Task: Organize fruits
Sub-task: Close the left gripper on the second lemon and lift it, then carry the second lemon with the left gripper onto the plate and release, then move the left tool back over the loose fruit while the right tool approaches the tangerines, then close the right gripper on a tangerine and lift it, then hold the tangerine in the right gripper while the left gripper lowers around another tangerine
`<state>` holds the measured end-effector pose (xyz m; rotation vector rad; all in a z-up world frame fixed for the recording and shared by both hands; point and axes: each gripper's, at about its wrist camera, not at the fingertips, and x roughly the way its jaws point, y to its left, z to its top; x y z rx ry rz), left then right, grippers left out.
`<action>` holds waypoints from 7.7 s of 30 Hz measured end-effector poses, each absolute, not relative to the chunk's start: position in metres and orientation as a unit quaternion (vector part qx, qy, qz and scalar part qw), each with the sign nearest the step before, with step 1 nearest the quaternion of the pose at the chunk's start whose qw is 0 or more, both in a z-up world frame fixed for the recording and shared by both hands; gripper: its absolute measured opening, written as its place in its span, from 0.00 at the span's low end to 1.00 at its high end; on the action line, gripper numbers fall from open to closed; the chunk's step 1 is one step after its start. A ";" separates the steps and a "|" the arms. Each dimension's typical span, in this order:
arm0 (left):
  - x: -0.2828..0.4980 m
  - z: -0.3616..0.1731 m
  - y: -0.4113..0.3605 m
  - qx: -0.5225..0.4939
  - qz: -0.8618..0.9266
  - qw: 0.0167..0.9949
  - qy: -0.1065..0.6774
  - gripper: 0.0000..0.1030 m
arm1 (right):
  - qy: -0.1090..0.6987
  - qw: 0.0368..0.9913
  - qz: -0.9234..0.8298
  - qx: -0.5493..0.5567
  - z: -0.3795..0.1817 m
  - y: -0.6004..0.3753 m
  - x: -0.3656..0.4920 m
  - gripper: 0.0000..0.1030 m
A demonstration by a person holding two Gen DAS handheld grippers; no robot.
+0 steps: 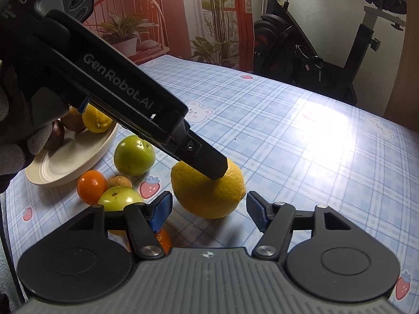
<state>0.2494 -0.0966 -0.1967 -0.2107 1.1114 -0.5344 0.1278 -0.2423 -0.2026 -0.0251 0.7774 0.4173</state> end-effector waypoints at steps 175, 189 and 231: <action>0.084 -0.156 0.012 -0.045 -0.080 0.916 0.390 0.48 | 0.316 0.936 0.143 0.066 -0.171 -0.198 0.015 0.34; 0.084 -0.158 0.010 -0.039 -0.091 0.914 0.393 0.48 | 0.332 0.937 0.097 0.054 -0.182 -0.206 0.015 0.36; 0.094 -0.169 -0.015 0.021 -0.161 0.906 0.391 0.44 | 0.316 0.936 0.120 0.097 -0.181 -0.213 0.012 0.42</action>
